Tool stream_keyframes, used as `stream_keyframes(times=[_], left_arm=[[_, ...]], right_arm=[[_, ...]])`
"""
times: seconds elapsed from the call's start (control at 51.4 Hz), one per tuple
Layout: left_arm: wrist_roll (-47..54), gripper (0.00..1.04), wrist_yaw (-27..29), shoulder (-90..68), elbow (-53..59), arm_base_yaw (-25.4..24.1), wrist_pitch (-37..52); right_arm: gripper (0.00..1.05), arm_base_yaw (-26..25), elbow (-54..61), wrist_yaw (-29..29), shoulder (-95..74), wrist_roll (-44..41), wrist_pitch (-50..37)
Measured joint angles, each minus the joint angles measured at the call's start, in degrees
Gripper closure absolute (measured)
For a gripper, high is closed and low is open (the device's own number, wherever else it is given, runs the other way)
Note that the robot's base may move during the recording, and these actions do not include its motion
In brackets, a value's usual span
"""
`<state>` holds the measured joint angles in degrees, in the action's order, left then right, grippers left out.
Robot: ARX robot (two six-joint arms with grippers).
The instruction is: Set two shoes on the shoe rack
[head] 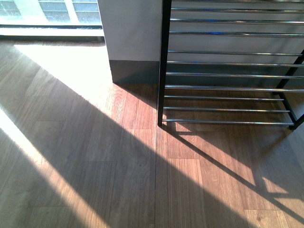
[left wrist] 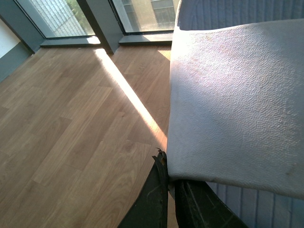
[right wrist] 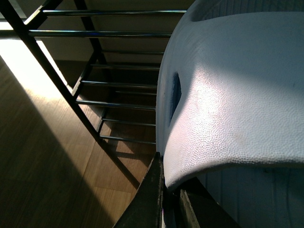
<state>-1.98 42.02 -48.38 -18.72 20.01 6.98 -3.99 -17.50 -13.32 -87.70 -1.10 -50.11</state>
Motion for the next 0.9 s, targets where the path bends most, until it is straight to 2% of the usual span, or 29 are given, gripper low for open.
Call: stream_keyframes(times=[0.896], left_arm=[[0.02, 1.03, 0.02, 0.00, 0.02, 0.00, 0.00]], right_arm=[[1.03, 0.00, 0.07, 0.00, -0.02, 0.00, 0.02]])
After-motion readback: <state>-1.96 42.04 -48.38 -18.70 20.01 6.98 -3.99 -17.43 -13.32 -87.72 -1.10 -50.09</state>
